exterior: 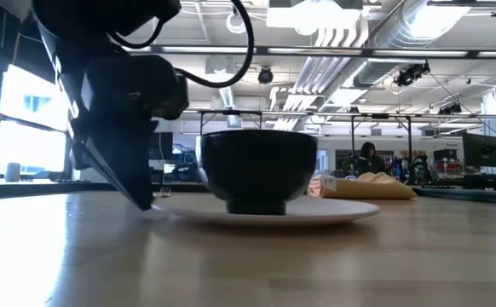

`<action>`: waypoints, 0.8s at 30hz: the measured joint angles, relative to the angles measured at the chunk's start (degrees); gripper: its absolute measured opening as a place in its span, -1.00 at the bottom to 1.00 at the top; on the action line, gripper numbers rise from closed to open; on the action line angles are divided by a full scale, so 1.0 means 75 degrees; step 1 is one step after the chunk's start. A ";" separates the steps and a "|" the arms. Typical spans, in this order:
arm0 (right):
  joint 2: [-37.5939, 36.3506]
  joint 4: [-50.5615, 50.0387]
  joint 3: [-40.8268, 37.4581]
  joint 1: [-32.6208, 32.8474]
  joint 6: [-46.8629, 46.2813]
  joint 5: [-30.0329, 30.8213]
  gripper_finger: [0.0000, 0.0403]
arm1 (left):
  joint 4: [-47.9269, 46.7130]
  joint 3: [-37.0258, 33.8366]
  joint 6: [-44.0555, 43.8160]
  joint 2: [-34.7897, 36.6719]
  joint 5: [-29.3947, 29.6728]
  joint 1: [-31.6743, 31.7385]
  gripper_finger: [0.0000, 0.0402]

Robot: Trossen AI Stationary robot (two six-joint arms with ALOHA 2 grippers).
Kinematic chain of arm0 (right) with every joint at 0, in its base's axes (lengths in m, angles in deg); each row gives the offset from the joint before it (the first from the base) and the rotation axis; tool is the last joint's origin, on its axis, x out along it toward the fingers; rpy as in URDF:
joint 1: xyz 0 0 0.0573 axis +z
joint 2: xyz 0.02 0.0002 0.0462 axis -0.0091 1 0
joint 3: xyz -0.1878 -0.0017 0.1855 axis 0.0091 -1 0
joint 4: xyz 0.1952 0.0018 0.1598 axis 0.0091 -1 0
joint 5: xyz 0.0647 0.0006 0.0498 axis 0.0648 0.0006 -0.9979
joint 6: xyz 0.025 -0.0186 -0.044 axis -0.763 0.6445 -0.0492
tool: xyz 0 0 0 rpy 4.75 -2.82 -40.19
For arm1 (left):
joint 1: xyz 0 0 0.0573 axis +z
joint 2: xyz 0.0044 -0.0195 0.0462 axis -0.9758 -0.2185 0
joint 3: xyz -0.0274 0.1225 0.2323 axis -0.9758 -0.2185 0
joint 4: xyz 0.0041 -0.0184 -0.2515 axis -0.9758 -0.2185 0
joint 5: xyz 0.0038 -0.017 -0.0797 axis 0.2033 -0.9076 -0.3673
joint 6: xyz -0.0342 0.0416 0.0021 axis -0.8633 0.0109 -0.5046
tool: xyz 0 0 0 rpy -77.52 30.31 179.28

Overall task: Set table place
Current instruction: Move the white plate to the middle of the table

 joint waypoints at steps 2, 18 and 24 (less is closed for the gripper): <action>0.0000 -0.0008 0.0000 0.0000 0.0024 0.0000 -1.00 | 0.0346 -0.0009 -0.0077 -0.0133 0.0176 0.0066 -1.00; 0.0007 -0.0328 0.0000 -0.0003 -0.0383 -0.0051 -1.00 | -0.0420 0.1336 0.2494 -0.0395 -0.0236 0.1114 -1.00; 0.0504 -0.0684 0.0000 0.0475 -0.1003 -0.0441 -1.00 | -0.4406 0.3314 0.3779 0.0389 0.0289 0.0997 -1.00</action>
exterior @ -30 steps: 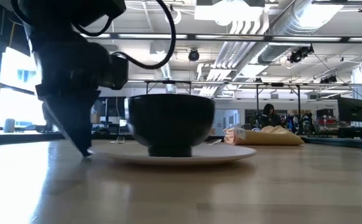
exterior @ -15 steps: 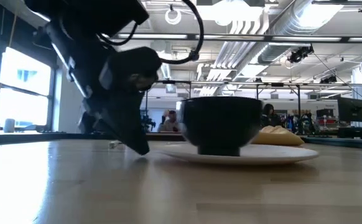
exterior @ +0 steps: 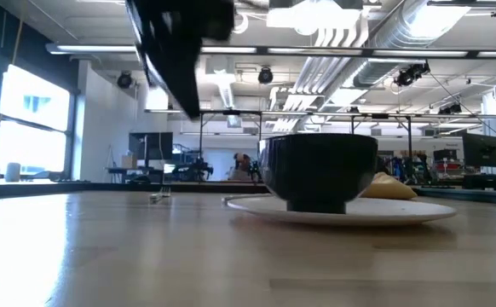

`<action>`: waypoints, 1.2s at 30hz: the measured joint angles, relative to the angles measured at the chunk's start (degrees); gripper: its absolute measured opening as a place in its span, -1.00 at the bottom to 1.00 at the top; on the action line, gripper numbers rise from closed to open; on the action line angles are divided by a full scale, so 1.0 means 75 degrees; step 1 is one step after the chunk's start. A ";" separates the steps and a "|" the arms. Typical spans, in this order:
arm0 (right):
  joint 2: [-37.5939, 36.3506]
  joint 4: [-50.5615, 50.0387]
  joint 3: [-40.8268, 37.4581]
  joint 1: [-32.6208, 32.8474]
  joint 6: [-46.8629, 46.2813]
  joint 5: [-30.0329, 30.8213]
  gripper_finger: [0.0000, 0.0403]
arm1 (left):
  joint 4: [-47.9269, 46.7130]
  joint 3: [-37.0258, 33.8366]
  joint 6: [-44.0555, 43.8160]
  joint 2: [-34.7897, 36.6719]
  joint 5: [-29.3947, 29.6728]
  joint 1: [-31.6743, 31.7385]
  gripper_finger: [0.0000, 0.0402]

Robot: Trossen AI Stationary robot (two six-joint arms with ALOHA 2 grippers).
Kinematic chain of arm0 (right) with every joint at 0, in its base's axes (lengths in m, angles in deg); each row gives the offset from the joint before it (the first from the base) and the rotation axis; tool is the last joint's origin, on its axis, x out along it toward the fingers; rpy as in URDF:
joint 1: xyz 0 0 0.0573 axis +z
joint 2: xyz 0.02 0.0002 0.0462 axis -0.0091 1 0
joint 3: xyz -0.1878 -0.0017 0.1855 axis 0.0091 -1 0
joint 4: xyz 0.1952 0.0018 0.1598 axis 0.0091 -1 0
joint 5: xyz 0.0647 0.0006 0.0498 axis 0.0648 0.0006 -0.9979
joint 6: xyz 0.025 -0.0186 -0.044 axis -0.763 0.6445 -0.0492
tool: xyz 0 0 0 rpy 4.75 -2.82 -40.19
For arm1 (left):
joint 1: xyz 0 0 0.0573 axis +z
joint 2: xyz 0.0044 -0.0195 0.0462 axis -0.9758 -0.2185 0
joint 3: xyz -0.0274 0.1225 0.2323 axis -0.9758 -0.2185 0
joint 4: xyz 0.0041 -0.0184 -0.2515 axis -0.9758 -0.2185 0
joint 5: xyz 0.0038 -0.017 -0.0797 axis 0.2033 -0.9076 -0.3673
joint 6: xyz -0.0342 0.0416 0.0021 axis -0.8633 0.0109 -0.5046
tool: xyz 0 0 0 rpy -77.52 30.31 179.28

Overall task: Set table place
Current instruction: Move the white plate to the middle of the table

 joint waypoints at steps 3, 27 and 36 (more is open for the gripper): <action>0.0558 -0.0068 0.0000 0.0578 -0.0301 0.0004 -1.00 | -0.2264 0.1174 0.0295 0.0473 0.1024 -0.0158 -1.00; 0.6207 0.3849 -0.0006 0.3325 -0.2638 -0.1893 -1.00 | -0.5659 0.2522 -0.0418 0.2663 0.2926 -0.2396 -1.00; 0.7781 0.4347 -0.0009 0.3239 -0.4074 -0.1728 -1.00 | -0.5614 0.1554 -0.1181 0.2583 0.2470 -0.2835 -1.00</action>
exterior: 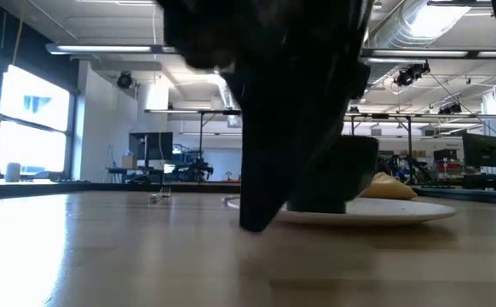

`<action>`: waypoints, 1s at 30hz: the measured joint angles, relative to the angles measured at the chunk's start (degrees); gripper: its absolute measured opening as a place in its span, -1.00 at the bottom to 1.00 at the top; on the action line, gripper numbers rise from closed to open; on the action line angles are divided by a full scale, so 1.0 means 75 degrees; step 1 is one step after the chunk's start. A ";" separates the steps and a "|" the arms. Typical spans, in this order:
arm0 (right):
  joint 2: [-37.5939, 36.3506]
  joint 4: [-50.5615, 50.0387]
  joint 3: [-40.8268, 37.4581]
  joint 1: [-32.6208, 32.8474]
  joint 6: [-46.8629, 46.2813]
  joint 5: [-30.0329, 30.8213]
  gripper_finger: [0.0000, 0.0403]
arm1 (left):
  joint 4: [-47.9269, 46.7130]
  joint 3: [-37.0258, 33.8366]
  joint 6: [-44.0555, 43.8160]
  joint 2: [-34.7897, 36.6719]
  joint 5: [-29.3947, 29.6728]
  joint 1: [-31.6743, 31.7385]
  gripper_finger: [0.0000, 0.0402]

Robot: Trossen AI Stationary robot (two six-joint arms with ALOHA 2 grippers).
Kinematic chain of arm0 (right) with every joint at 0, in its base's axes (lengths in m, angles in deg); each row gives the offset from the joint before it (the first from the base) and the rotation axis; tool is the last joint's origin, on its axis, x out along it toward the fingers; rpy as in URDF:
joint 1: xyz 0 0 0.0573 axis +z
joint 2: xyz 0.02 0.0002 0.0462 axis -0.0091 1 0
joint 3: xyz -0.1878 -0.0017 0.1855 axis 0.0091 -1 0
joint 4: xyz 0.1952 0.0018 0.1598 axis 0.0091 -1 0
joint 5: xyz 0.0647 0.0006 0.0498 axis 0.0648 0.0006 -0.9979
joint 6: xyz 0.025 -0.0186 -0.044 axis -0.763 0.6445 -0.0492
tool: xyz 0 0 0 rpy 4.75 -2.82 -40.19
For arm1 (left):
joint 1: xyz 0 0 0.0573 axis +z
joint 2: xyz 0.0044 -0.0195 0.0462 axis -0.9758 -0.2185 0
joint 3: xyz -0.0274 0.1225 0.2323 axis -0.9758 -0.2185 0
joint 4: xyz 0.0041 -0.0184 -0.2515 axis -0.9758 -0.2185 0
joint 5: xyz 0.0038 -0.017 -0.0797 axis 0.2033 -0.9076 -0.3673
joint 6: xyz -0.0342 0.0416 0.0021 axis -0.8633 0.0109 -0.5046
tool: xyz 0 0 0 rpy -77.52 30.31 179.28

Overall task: Set table place
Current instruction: Move the white plate to the middle of the table

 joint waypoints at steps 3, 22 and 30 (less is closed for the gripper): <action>0.0157 0.0083 0.0038 -0.0156 0.0016 0.0003 -1.00 | -0.0013 -0.0093 -0.0129 0.0003 -0.0099 -0.0084 -1.00; -0.0076 -0.1854 -0.0007 -0.0571 0.1231 0.0262 -1.00 | 0.0061 -0.0098 -0.0143 0.0014 0.0021 -0.0068 -1.00; -0.0076 -0.2601 0.0000 -0.0859 0.1776 0.0519 -1.00 | 0.0221 -0.0098 -0.0145 0.0012 0.0023 -0.0070 -1.00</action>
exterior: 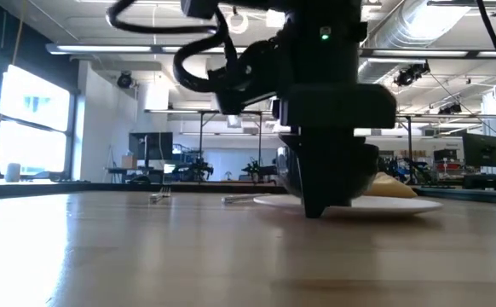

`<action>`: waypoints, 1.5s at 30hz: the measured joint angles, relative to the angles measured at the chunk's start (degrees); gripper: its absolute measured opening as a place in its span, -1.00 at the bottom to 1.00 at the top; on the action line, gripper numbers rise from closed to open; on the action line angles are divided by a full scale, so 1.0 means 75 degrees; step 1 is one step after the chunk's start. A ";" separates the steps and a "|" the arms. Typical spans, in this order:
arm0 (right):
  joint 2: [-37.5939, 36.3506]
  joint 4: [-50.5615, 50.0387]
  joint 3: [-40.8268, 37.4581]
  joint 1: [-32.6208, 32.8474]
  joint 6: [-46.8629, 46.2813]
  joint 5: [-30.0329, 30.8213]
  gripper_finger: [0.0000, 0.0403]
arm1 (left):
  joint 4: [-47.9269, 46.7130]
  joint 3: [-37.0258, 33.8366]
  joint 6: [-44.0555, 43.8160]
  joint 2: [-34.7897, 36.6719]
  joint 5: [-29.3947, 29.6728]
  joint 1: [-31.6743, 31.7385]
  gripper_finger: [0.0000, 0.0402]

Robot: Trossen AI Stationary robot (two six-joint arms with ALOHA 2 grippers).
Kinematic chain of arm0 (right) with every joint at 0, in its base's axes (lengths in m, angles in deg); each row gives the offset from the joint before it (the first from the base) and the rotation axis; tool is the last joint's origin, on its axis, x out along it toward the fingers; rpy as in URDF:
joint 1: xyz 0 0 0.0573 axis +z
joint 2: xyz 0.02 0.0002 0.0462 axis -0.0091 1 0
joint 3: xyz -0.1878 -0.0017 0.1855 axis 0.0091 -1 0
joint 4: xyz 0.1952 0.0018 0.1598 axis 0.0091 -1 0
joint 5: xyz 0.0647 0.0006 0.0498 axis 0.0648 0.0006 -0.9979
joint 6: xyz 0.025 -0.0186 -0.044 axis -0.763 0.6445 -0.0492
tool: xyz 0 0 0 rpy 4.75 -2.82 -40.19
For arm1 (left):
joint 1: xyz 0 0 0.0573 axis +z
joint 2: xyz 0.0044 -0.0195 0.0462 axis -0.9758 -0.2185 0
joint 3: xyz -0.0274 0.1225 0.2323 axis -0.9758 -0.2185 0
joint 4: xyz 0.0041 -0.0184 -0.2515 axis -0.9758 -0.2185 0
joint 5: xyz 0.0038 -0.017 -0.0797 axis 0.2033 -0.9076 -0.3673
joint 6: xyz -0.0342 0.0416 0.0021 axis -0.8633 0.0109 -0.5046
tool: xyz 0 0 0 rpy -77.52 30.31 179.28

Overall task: Set table place
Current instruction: Move the white plate to the middle of the table, then adjust the black bowl on the white plate

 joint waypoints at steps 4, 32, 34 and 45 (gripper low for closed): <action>0.0000 -0.0115 0.0000 -0.0184 0.0244 0.0008 -1.00 | 0.0003 0.0000 -0.0001 0.0003 -0.0002 -0.0001 -1.00; -0.2590 -0.0951 0.0012 -0.0409 -0.0007 0.0539 -1.00 | -0.0017 0.0003 -0.0001 0.0000 -0.0002 -0.0001 -1.00; -0.3114 -0.1356 0.0015 -0.0497 -0.0289 0.0838 -1.00 | -0.0015 0.0003 -0.0001 0.0000 0.0001 0.0001 -1.00; -0.3602 -0.0606 -0.0590 -0.1428 0.0689 0.0197 -1.00 | 0.0002 0.0006 -0.0200 -0.0006 0.0147 0.0002 -1.00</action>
